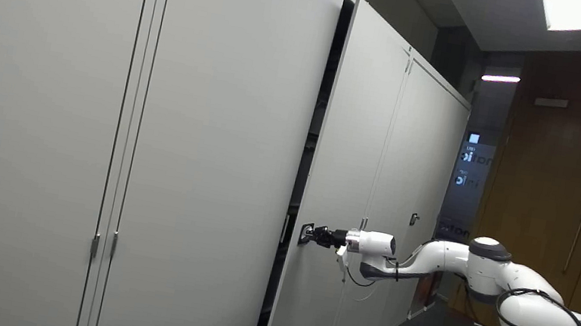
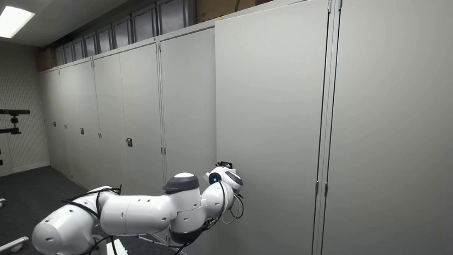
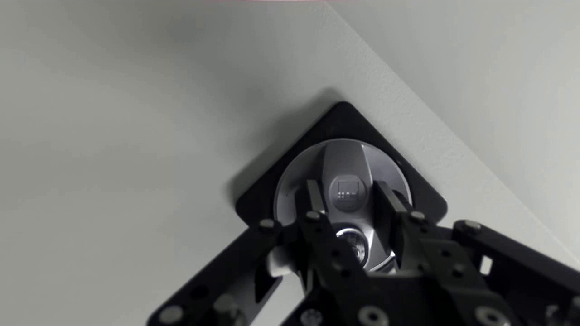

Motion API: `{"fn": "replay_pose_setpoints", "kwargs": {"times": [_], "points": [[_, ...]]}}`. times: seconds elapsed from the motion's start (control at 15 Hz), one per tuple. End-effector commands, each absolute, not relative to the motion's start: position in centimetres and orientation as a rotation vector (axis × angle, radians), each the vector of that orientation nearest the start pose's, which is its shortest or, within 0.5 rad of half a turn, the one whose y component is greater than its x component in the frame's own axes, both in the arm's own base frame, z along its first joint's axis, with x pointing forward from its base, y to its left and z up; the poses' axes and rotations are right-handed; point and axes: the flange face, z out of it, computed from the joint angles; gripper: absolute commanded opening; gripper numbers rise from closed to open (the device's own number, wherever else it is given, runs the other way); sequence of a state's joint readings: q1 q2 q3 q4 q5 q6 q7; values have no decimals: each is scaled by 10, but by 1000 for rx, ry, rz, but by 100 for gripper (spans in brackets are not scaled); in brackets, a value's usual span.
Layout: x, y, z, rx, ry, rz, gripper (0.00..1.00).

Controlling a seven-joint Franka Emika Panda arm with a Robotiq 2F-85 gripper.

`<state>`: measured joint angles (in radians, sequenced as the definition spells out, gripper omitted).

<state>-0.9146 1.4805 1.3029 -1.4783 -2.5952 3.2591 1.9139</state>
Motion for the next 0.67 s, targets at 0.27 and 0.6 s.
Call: {"fn": "replay_pose_setpoints", "kwargs": {"times": [0.27,0.6], "points": [[667,54,278,-1892,153,-1160,8],[671,62,280,-1878,165,-1139,8]]}}
